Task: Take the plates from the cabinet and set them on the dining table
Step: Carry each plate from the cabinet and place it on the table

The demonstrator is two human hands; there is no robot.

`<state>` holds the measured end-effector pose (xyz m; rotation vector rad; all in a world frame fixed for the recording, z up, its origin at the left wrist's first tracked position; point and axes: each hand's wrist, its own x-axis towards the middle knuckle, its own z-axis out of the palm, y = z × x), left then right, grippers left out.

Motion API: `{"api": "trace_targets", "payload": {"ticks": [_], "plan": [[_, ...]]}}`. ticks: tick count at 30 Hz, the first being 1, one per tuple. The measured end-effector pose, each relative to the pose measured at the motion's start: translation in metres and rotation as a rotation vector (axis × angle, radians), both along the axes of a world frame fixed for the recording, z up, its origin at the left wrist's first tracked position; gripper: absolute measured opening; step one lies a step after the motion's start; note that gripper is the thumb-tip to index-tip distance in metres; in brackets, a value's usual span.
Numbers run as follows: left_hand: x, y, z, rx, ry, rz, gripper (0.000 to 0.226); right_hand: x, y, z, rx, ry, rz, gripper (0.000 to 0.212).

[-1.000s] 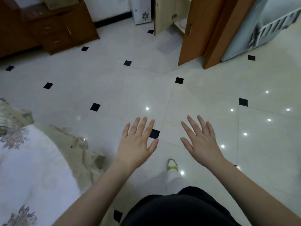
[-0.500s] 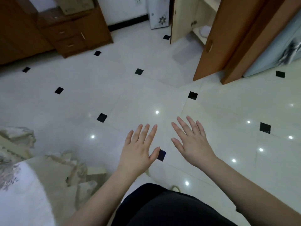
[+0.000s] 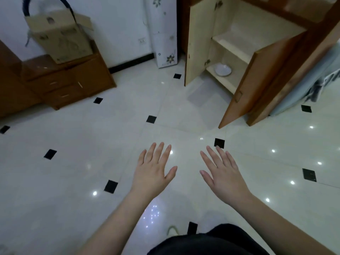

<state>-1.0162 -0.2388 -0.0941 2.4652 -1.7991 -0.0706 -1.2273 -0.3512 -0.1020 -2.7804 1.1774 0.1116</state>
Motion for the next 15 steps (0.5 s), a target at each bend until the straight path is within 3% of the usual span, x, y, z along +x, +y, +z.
{"api": "trace_targets", "payload": {"ticks": [15], "plan": [[0.097,-0.286,0.01,0.064,-0.042,-0.076,0.072,0.098,-0.271,-0.011,0.028,0.007,-0.101,0.063]]}}
